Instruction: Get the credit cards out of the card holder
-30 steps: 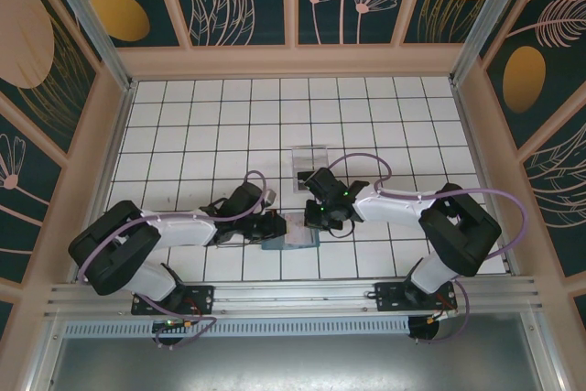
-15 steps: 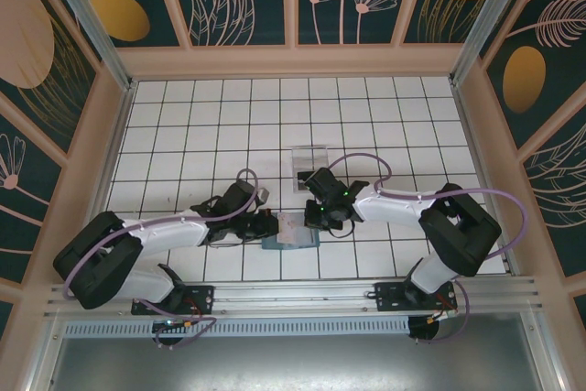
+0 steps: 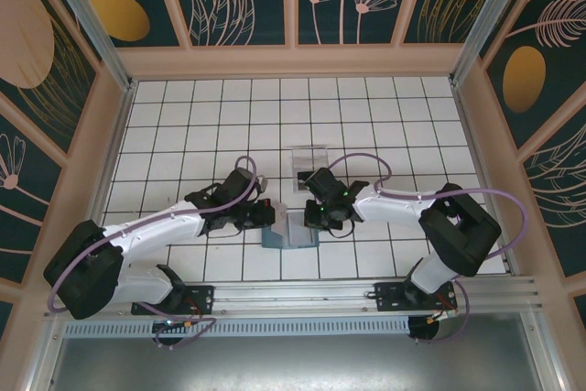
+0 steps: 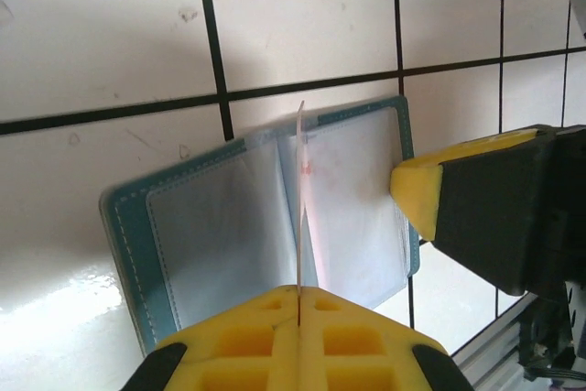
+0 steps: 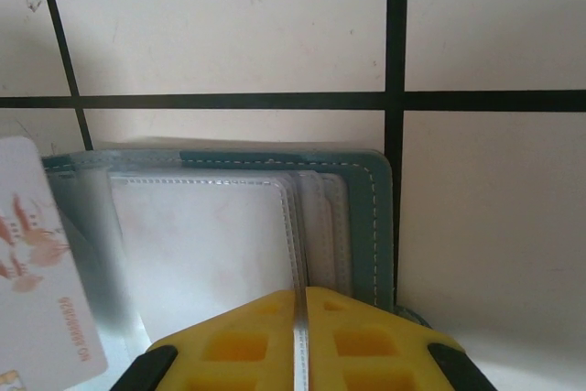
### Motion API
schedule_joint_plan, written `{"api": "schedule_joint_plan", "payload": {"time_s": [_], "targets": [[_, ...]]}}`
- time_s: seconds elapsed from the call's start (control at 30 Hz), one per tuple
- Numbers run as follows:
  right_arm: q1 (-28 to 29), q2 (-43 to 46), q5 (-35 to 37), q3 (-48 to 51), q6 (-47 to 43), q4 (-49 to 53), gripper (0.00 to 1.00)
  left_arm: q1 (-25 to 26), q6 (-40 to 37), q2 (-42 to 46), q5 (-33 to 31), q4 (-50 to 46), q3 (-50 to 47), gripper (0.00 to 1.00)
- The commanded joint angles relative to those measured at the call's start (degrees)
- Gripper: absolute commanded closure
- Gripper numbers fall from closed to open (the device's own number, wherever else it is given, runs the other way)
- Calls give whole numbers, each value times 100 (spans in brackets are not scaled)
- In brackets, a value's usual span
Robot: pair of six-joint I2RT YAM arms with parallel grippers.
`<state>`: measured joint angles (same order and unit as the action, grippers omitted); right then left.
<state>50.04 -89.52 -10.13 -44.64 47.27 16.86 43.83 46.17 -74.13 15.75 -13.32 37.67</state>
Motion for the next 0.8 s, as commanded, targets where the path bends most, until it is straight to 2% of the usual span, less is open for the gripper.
{"api": "schedule_joint_plan", "payload": {"time_s": [0.0,0.27,0.5,0.77], "targets": [[96,8,115,10,-15,408,87,-27,-635,94,-268,-655,371,100],[61,470,322,-137,-35,601,74,-25,-2148,-119,-773,-1477,1412,100],[-170,994,525,-91,-65,729,72,-32,-3800,-452,-836,-1669,2259,100],[-808,1796,686,153,-252,874,72,-25,-5780,-1191,-855,-2069,3392,100]]}}
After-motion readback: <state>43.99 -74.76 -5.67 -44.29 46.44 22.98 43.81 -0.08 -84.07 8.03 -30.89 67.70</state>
